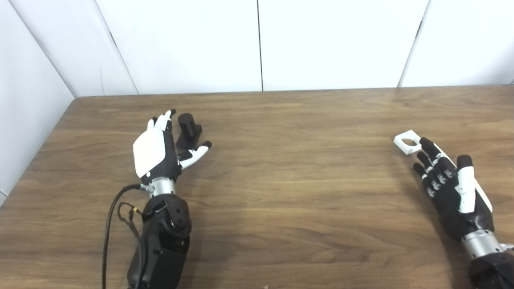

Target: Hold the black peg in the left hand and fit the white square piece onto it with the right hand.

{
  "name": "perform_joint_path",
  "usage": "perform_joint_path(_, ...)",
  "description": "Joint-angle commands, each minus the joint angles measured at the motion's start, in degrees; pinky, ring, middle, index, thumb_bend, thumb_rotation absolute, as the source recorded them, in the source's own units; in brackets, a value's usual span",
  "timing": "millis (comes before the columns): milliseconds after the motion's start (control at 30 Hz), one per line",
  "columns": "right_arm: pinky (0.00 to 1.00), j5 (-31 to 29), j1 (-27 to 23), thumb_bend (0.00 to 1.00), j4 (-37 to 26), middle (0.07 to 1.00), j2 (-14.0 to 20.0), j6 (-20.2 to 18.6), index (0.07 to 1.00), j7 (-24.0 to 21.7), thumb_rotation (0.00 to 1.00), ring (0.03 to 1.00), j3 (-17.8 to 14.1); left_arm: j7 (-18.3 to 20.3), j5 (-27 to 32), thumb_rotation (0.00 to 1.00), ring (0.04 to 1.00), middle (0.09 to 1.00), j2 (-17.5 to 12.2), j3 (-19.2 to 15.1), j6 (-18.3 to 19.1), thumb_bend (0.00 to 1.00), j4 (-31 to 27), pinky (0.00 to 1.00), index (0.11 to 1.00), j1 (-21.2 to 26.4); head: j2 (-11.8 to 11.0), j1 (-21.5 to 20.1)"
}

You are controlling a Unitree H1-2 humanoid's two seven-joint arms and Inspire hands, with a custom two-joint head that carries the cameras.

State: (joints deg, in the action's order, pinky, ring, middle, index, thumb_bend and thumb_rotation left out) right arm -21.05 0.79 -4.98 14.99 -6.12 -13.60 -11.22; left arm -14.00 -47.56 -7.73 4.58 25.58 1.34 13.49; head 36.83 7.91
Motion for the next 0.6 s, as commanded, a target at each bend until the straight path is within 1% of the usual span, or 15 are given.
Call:
perform_joint_path(0, 1.0, -0.72, 0.34, 0.69, 1.24, 1.0, 0.61, -0.48, 0.916, -0.87, 0.97, 1.0, 0.09, -2.32, -1.3, 0.42, 0.977, 0.933, -1.0, -0.42, -0.01, 0.74, -0.14, 0.86, 0.897, 2.69, 0.02, 0.03)
perform_joint_path(200, 1.0, -0.1, 0.11, 0.7, 1.7, 1.0, 0.98, -0.15, 0.919, -1.2, 0.98, 1.0, 0.37, -2.24, -1.49, 0.43, 0.981, 0.932, -1.41, -1.11, 1.12, 0.75, 2.0, 0.89, 0.889, 3.82, -0.23, 0.4)
perform_joint_path(267, 1.0, -0.14, 0.12, 0.69, 1.94, 1.0, 1.19, 0.35, 0.922, -1.73, 1.0, 1.0, 0.46, -2.04, -1.71, 0.44, 0.982, 0.932, -1.29, -1.49, 1.24, 0.75, 2.57, 0.89, 0.885, 4.15, -0.28, 0.45)
perform_joint_path(333, 1.0, -0.3, 0.16, 0.69, 2.28, 1.0, 1.39, 0.74, 0.926, -2.25, 1.0, 1.0, 0.47, -2.04, -1.62, 0.43, 0.984, 0.931, -1.09, -1.93, 1.27, 0.75, 3.32, 0.89, 0.882, 4.55, -0.31, 0.5)
perform_joint_path(467, 1.0, -0.62, 0.03, 0.7, 2.44, 1.0, 1.11, 0.63, 0.915, -2.13, 0.97, 1.0, 0.06, -2.26, -1.63, 0.43, 0.988, 0.931, -1.19, -2.04, 1.25, 0.75, 4.98, 0.88, 0.879, 5.39, -0.38, 0.48)
perform_joint_path(567, 1.0, -0.98, 0.02, 0.67, 2.63, 1.0, 1.25, 0.71, 0.918, -2.57, 1.0, 1.0, 0.06, -2.73, -1.24, 0.43, 0.982, 0.927, -1.4, -1.74, 1.16, 0.75, 6.5, 0.88, 0.868, 6.22, -0.54, 0.39)
